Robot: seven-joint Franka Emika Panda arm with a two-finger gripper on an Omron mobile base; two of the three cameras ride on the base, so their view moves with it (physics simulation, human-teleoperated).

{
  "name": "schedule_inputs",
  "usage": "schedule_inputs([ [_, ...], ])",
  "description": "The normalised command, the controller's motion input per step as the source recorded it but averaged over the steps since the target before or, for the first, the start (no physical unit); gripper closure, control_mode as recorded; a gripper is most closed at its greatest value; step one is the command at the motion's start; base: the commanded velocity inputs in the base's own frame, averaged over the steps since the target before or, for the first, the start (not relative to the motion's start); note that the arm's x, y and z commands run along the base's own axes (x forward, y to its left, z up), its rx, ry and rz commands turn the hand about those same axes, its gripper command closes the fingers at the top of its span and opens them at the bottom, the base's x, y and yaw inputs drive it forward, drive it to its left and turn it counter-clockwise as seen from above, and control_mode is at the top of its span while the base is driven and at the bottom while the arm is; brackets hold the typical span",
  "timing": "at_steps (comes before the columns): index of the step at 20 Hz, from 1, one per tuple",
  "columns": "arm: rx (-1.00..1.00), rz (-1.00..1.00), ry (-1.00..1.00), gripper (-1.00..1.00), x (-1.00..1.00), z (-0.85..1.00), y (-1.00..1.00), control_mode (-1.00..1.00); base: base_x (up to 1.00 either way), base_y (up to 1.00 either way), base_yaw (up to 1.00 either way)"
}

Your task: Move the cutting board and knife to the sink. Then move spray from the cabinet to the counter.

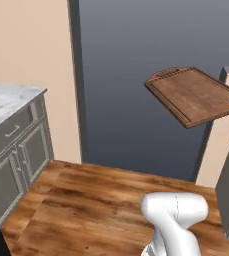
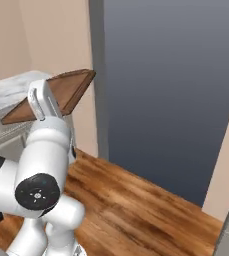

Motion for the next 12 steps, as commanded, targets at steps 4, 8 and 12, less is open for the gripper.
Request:
schedule_inputs([
  [4,0.0,0.0,0.0,1.0,0.0,0.0,0.0,1.0,-0.99,0.29,-0.78],
  [8,0.0,0.0,0.0,1.0,0.0,0.0,0.0,1.0,-0.99,0.29,-0.78],
  [12,0.0,0.0,0.0,1.0,0.0,0.0,0.0,1.0,-0.47,-0.42,-0.57],
])
